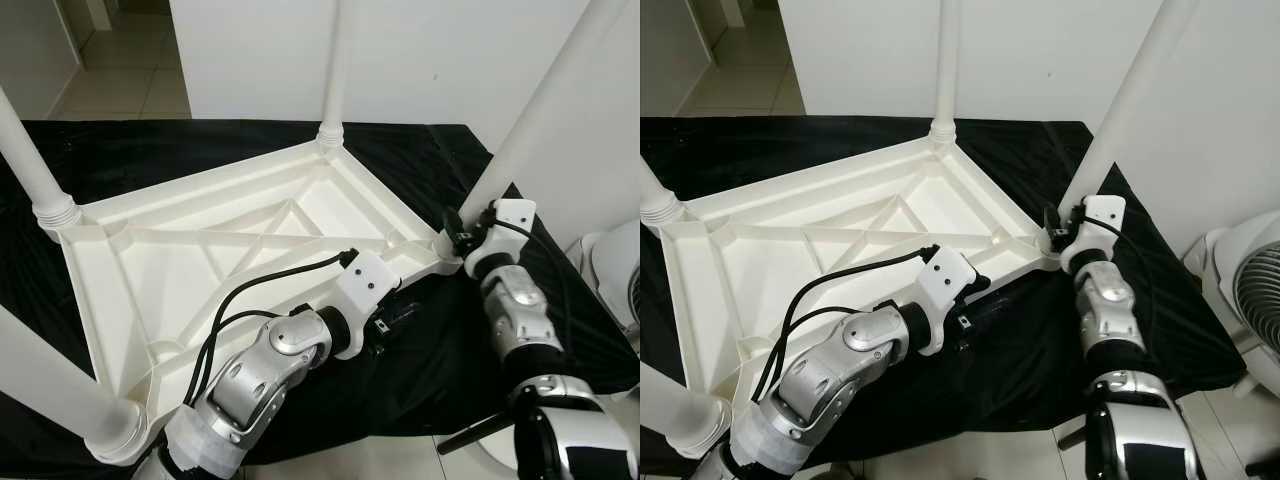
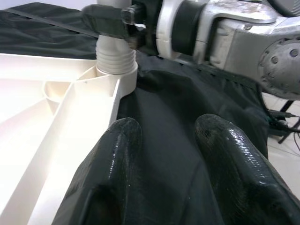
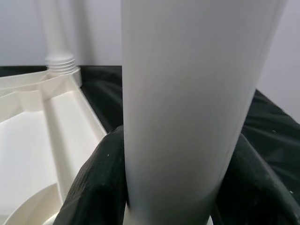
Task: Building children table
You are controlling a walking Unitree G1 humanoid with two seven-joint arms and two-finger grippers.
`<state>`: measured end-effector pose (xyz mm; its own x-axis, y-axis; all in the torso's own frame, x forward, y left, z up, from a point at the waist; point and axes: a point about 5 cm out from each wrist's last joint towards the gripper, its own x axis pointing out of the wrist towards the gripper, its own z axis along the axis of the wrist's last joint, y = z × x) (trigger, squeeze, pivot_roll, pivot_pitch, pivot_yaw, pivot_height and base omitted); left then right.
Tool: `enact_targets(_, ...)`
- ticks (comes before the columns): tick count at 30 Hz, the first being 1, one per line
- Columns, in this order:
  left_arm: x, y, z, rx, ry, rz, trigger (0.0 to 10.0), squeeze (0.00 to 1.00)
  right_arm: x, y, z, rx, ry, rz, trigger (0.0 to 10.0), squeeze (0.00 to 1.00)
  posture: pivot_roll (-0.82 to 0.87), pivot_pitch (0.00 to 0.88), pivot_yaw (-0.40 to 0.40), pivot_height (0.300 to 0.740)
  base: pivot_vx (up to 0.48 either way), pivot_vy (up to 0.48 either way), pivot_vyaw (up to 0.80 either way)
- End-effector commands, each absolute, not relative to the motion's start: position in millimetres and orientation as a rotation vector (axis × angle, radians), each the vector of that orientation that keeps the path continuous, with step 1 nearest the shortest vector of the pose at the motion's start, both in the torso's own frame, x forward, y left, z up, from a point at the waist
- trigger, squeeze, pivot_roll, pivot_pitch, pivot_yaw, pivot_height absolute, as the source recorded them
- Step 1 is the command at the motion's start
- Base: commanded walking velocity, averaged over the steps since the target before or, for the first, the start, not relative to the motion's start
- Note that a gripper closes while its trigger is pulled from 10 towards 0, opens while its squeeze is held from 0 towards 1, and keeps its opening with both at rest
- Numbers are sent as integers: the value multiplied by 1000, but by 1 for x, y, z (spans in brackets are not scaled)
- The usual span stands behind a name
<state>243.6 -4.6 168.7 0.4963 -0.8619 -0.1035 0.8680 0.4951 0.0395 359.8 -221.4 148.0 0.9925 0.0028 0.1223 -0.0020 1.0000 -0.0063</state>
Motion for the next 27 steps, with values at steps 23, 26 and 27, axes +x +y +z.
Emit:
enact_targets(23, 240, -6, 170, 88, 73, -1090, 10000, 0, 334, -200, 129, 62, -41, -577, 10000, 0, 83, 46, -28, 740, 0, 0, 0)
enact_targets(26, 240, -7, 170, 86, 72, -1093, 10000, 0, 330, -189, 131, 93, -49, -599, 10000, 0, 85, 46, -29, 740, 0, 0, 0)
enact_targets(27, 240, -7, 170, 86, 72, -1093, 10000, 0, 330, -189, 131, 93, -49, -599, 10000, 0, 85, 46, -29, 740, 0, 0, 0)
